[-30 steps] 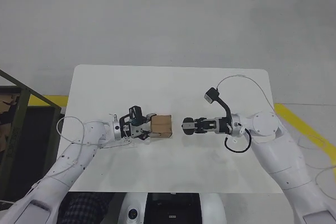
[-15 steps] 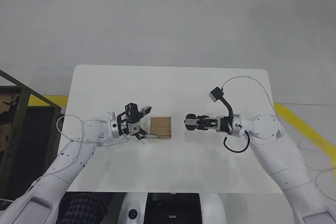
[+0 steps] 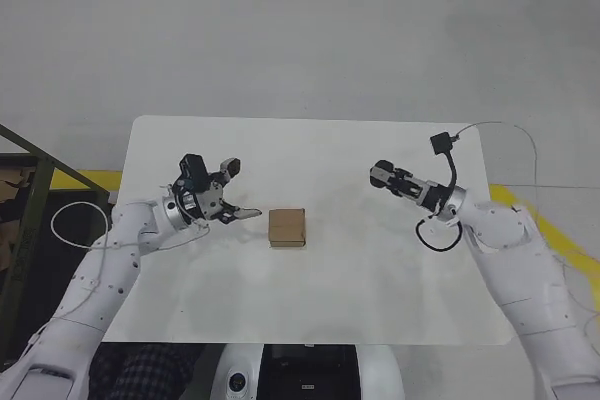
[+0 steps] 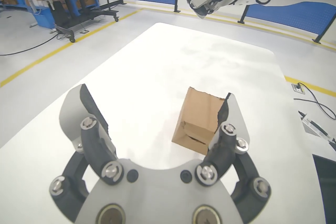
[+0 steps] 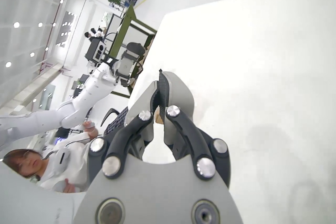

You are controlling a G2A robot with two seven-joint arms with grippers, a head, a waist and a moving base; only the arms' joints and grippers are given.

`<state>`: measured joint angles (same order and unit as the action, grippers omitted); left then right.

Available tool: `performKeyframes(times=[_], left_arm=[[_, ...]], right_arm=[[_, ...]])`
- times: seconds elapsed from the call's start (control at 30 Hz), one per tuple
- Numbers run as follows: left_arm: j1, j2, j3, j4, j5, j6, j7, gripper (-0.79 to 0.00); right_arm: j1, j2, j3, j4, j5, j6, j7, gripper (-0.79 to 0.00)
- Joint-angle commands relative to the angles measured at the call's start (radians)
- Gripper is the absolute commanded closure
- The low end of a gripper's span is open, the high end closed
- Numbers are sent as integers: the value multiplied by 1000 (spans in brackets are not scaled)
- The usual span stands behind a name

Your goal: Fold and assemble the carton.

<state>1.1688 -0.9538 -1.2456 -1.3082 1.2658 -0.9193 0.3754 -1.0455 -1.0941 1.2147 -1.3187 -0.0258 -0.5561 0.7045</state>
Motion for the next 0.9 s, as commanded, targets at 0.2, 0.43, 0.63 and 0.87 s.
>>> performKeyframes(times=[0.2,0.43,0.63,0.87], left_arm=[[2,5,-58,-4,-176,37,-180,-785],[18,16,-136,-4,-297,79,-291,-785],[29,26,-200,-10,-348,97,-351,-785],[41,35,-252,-11,-385,111,-395,-785]], right_arm=[[-17,9,56,12,-295,-36,-249,0],[-38,12,87,1,-529,-14,-451,-83],[-65,25,155,-43,-627,18,-511,-311],[-97,36,218,-80,-687,51,-544,-785]])
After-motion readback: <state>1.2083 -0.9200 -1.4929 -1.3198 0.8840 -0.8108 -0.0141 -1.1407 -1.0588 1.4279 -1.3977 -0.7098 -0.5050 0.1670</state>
